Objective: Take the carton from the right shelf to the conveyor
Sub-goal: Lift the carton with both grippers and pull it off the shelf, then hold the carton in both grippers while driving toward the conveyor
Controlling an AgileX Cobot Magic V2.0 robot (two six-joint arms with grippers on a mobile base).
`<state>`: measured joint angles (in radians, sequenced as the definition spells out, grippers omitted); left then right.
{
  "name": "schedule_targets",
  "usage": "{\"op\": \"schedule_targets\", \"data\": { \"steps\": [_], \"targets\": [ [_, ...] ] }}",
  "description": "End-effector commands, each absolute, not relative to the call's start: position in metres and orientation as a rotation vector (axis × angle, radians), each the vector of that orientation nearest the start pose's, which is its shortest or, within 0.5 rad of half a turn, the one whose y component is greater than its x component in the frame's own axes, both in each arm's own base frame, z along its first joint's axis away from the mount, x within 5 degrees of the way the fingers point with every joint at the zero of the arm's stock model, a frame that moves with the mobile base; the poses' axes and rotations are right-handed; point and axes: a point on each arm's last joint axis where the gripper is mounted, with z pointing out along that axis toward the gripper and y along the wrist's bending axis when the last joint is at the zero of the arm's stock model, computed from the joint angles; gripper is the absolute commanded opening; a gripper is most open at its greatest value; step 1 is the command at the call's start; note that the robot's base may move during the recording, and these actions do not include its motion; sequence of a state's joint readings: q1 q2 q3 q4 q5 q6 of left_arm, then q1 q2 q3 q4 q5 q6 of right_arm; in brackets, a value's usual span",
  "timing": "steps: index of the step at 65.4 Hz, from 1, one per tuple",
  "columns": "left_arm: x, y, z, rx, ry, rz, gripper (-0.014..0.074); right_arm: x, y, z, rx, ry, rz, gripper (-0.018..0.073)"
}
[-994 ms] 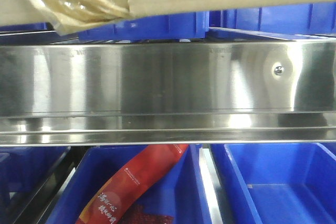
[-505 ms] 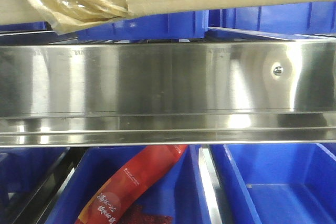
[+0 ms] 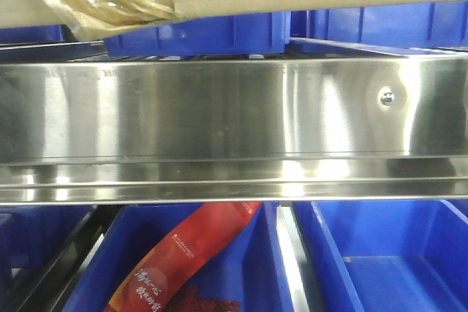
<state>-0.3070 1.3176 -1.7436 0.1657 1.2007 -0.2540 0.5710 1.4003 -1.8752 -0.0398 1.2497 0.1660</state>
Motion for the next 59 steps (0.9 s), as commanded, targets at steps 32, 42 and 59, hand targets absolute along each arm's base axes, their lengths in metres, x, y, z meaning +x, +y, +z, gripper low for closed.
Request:
{"op": "schedule_targets", "data": {
  "steps": [32,42,59],
  "targets": [
    [0.2399,-0.0639,0.5063,0.080,2.081,-0.130,-0.0016,0.2155,0.1370,0.5109,-0.465,2.178,0.381,-0.0067],
    [0.2399,-0.0639,0.5063,0.080,2.081,-0.130,-0.0016,0.2155,0.1370,0.5109,-0.465,2.178,0.381,-0.0067],
    [0.2399,-0.0639,0.5063,0.080,2.081,-0.130,-0.0016,0.2162,0.1374,0.5105,-0.465,2.178,0.381,-0.0067]
  ]
}}
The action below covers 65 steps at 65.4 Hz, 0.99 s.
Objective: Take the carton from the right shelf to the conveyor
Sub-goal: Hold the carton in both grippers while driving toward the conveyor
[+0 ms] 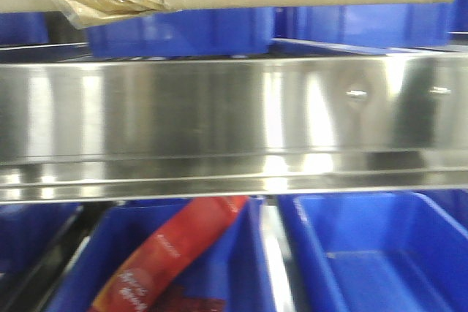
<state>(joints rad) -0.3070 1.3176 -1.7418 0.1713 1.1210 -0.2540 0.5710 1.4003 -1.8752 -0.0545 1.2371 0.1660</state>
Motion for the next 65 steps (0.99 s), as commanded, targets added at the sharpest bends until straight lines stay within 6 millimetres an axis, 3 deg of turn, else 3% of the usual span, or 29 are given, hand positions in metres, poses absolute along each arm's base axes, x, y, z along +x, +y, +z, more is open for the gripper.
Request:
{"op": "schedule_targets", "data": {
  "steps": [1,65],
  "targets": [
    [0.2399,-0.0639,0.5063,0.080,2.081,-0.130,-0.0016,0.2162,0.1374,0.5105,-0.465,2.178,0.381,-0.0067],
    [0.2399,-0.0639,0.5063,0.080,2.081,-0.130,-0.0016,0.2162,0.1374,0.5105,-0.465,2.178,0.381,-0.0067]
  ]
}}
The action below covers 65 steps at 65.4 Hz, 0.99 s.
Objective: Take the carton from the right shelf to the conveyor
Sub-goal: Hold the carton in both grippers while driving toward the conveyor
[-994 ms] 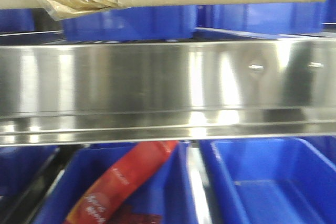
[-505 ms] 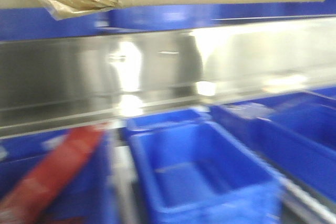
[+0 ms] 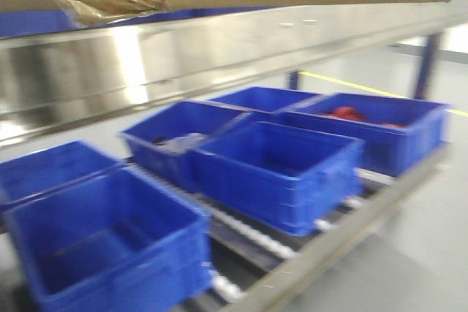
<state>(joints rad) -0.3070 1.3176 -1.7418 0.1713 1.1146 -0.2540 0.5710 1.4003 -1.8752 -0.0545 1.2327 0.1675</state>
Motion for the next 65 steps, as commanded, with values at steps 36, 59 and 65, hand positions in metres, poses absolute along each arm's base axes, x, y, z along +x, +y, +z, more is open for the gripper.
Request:
{"op": "schedule_targets", "data": {
  "steps": [36,59,65],
  "targets": [
    [0.2399,-0.0639,0.5063,0.080,2.081,-0.130,-0.0016,0.2162,0.1374,0.5105,-0.465,2.178,0.381,-0.0067],
    [0.2399,-0.0639,0.5063,0.080,2.081,-0.130,-0.0016,0.2162,0.1374,0.5105,-0.465,2.178,0.381,-0.0067],
    [0.2399,-0.0639,0.5063,0.080,2.081,-0.130,-0.0016,0.2162,0.1374,0.5105,-0.465,2.178,0.381,-0.0067]
  ]
}}
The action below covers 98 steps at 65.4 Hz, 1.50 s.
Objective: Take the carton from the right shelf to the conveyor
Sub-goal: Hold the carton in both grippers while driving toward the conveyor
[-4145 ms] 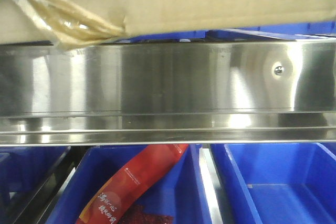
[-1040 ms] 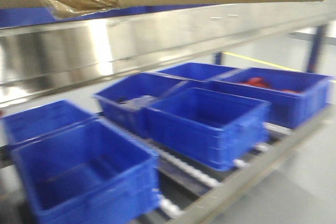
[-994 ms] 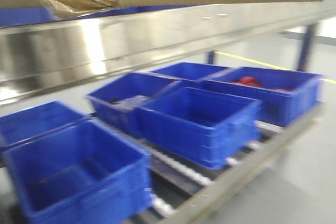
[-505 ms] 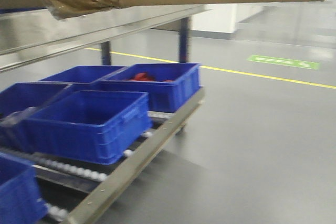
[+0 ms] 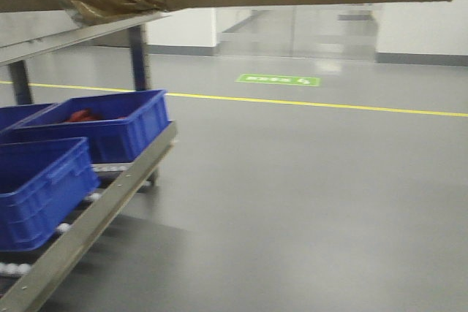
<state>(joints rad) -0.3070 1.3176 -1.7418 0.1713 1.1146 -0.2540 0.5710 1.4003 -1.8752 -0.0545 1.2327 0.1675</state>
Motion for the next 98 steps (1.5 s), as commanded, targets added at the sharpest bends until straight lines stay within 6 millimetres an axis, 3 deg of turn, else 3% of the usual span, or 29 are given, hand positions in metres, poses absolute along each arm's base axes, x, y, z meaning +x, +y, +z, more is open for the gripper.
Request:
{"op": "schedule_targets", "data": {
  "steps": [1,98],
  "targets": [
    [0.2399,-0.0639,0.5063,0.080,2.081,-0.130,-0.0016,0.2162,0.1374,0.5105,-0.465,2.178,0.381,-0.0067],
    [0.2399,-0.0639,0.5063,0.080,2.081,-0.130,-0.0016,0.2162,0.1374,0.5105,-0.465,2.178,0.381,-0.0067]
  ]
}}
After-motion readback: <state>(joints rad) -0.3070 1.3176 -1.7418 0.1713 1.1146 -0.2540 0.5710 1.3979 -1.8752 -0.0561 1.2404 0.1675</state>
